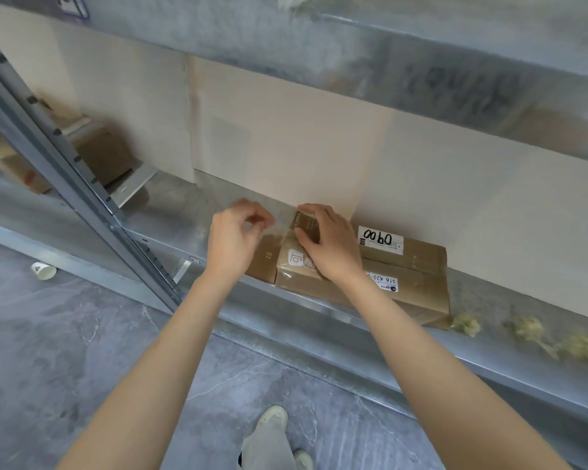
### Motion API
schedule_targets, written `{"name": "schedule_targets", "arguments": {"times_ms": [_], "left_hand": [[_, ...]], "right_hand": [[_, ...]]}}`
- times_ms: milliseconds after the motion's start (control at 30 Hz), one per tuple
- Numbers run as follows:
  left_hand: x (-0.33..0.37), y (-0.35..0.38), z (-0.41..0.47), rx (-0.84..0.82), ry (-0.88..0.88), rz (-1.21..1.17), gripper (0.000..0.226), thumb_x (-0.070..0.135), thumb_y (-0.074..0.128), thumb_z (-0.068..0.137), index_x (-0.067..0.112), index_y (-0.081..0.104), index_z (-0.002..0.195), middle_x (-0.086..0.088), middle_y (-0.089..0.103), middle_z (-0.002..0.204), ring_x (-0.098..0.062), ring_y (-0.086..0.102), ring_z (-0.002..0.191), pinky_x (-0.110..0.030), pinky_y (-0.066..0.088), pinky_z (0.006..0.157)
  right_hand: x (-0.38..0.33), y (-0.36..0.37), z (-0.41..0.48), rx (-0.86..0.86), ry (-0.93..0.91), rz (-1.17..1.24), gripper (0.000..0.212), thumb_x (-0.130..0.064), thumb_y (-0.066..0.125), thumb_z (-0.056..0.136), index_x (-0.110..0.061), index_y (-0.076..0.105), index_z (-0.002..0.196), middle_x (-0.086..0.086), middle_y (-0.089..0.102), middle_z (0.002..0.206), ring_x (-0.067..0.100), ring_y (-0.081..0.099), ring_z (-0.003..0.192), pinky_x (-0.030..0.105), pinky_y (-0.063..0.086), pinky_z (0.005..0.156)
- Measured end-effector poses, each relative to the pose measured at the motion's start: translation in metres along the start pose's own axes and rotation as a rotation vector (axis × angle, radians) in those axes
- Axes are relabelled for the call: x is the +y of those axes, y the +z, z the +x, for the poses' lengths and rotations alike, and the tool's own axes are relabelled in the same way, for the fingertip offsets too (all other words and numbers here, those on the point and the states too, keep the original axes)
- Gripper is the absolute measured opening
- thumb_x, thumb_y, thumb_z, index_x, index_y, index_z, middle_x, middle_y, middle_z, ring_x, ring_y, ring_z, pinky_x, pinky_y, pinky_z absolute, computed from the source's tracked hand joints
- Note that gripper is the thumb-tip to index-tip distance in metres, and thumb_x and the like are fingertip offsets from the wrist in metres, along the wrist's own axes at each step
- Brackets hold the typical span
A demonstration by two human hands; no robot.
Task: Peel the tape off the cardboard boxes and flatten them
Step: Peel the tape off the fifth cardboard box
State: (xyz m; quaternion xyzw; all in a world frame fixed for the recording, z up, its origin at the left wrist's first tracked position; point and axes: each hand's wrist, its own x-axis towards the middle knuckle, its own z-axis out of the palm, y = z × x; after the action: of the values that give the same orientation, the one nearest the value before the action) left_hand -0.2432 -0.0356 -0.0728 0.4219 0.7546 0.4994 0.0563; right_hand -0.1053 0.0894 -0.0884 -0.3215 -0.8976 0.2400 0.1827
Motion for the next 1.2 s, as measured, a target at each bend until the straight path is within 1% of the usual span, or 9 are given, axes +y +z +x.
{"name": "schedule_targets", "arguments": {"times_ms": [67, 167, 333, 467, 600, 733, 800, 1067, 1200], "left_hand": [[-0.004, -0.013, 0.007, 0.053, 0.014, -0.014, 0.021, -0.008, 0.064, 0.077, 0.012, 0.072, 0.076, 0.011, 0.065, 0.078, -0.009, 0.065, 0.076, -0.039, 0.057, 0.071], [-0.001, -0.019, 0.009, -0.022, 0.062, 0.034, 0.019, -0.003, 0.063, 0.078, 0.014, 0.071, 0.078, 0.011, 0.064, 0.080, -0.010, 0.065, 0.077, -0.039, 0.057, 0.068], [0.005, 0.007, 0.000, -0.120, 0.070, 0.033, 0.019, 0.001, 0.068, 0.085, 0.011, 0.073, 0.101, 0.000, 0.066, 0.096, -0.011, 0.067, 0.088, -0.017, 0.054, 0.078], [0.000, 0.019, -0.005, -0.193, 0.049, 0.050, 0.033, -0.004, 0.060, 0.087, 0.010, 0.070, 0.115, -0.003, 0.067, 0.111, -0.014, 0.065, 0.101, -0.037, 0.056, 0.089], [-0.006, 0.023, -0.005, -0.214, 0.086, 0.111, 0.032, -0.002, 0.054, 0.085, 0.015, 0.069, 0.107, -0.001, 0.069, 0.104, -0.018, 0.066, 0.098, -0.043, 0.056, 0.083], [-0.006, 0.024, -0.004, -0.215, 0.150, 0.214, 0.026, 0.002, 0.058, 0.087, 0.022, 0.060, 0.103, 0.007, 0.065, 0.100, -0.018, 0.061, 0.097, -0.044, 0.055, 0.073], [-0.004, 0.025, -0.003, -0.221, 0.187, 0.269, 0.024, 0.000, 0.055, 0.088, 0.019, 0.057, 0.102, 0.005, 0.063, 0.099, -0.020, 0.058, 0.096, -0.045, 0.053, 0.068], [-0.005, 0.022, 0.009, -0.317, 0.332, 0.367, 0.015, 0.011, 0.059, 0.089, 0.020, 0.066, 0.099, 0.005, 0.059, 0.109, -0.018, 0.051, 0.103, -0.032, 0.042, 0.062], [-0.005, 0.016, 0.017, -0.327, 0.496, 0.460, 0.012, 0.005, 0.068, 0.086, 0.016, 0.069, 0.092, -0.001, 0.063, 0.102, -0.026, 0.059, 0.092, -0.030, 0.041, 0.055]], "right_hand": [[0.002, 0.001, 0.003, -0.006, 0.017, 0.016, 0.037, -0.039, 0.055, 0.094, -0.031, 0.050, 0.129, -0.012, 0.053, 0.132, 0.016, 0.050, 0.121, 0.028, 0.027, 0.103], [0.004, 0.002, 0.005, -0.012, 0.019, 0.011, 0.037, -0.040, 0.057, 0.093, -0.030, 0.051, 0.129, -0.011, 0.054, 0.130, 0.016, 0.051, 0.119, 0.031, 0.028, 0.103], [0.003, 0.002, 0.006, -0.012, 0.023, 0.012, 0.038, -0.041, 0.057, 0.092, -0.031, 0.051, 0.128, -0.011, 0.054, 0.129, 0.015, 0.051, 0.120, 0.031, 0.027, 0.104], [0.001, 0.001, 0.004, -0.016, 0.038, 0.022, 0.046, -0.050, 0.061, 0.088, -0.031, 0.051, 0.128, -0.012, 0.054, 0.128, 0.013, 0.050, 0.119, 0.027, 0.025, 0.098], [-0.002, 0.000, 0.003, -0.034, 0.045, 0.026, 0.055, -0.059, 0.063, 0.083, -0.031, 0.050, 0.129, -0.011, 0.053, 0.128, 0.013, 0.050, 0.119, 0.025, 0.025, 0.098], [0.001, -0.002, 0.005, -0.045, 0.065, 0.096, 0.036, -0.036, 0.054, 0.095, -0.031, 0.051, 0.131, -0.011, 0.053, 0.133, 0.015, 0.046, 0.124, 0.025, 0.022, 0.101], [0.002, -0.003, 0.005, -0.066, 0.065, 0.103, 0.040, -0.025, 0.056, 0.093, -0.031, 0.050, 0.132, -0.011, 0.052, 0.135, 0.014, 0.045, 0.124, 0.023, 0.020, 0.100], [0.003, -0.003, 0.006, -0.076, 0.059, 0.078, 0.044, -0.023, 0.057, 0.093, -0.031, 0.049, 0.135, -0.011, 0.050, 0.138, 0.015, 0.044, 0.126, 0.022, 0.019, 0.100], [0.003, -0.004, 0.006, -0.074, 0.058, 0.082, 0.043, -0.024, 0.057, 0.093, -0.032, 0.049, 0.135, -0.011, 0.051, 0.137, 0.016, 0.045, 0.125, 0.027, 0.022, 0.104]]}}
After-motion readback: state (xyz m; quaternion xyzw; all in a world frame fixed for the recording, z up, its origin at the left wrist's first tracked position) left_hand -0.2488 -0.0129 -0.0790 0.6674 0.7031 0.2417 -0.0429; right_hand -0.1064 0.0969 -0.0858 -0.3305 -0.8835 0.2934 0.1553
